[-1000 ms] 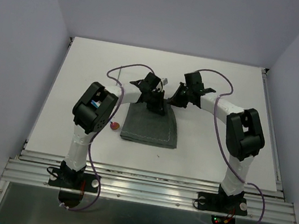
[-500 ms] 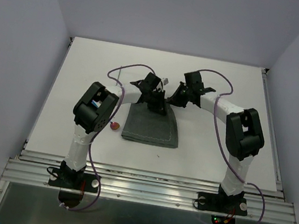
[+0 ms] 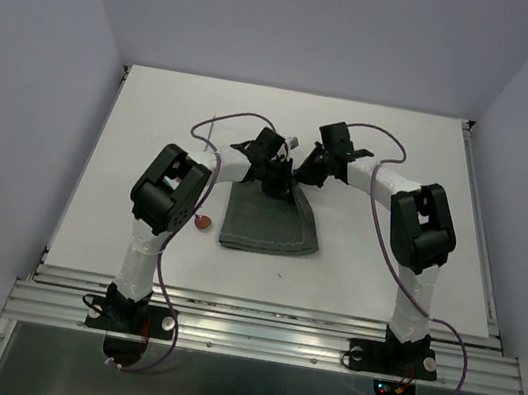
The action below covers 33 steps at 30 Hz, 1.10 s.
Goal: Fold the napkin into a case and place the utensils inside
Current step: Smooth out the 2/3-rectangle-folded napkin at the center of the board.
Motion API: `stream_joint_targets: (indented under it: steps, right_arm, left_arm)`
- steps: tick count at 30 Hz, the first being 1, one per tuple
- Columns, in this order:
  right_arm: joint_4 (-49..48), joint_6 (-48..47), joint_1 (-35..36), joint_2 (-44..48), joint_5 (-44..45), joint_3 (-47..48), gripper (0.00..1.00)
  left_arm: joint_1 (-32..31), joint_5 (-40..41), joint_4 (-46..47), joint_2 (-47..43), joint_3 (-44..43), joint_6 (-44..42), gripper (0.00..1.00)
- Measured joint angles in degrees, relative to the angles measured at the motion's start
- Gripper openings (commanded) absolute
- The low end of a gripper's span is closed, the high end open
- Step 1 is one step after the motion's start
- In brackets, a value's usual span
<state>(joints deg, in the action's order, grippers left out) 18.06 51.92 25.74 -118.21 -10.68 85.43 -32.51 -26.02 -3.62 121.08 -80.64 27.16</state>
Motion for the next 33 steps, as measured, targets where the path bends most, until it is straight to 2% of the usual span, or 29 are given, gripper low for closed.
stream_joint_targets:
  steps: [9,21,33]
  right_arm:
    - [3.39,2.08,1.75,-4.50,3.67,5.49,0.01]
    - [3.39,3.39,2.25,-6.43,8.07,6.14,0.01]
    - [2.47,3.32,2.91,-6.71,9.05,6.14,0.01]
  left_arm:
    - [0.24,-0.11,0.09,0.15,-0.09,0.09,0.00]
    - [0.28,1.05,-0.02,-0.96,0.94,0.13,0.00]
    - [1.05,5.73,-5.11,-15.08,7.13,-0.85,0.00]
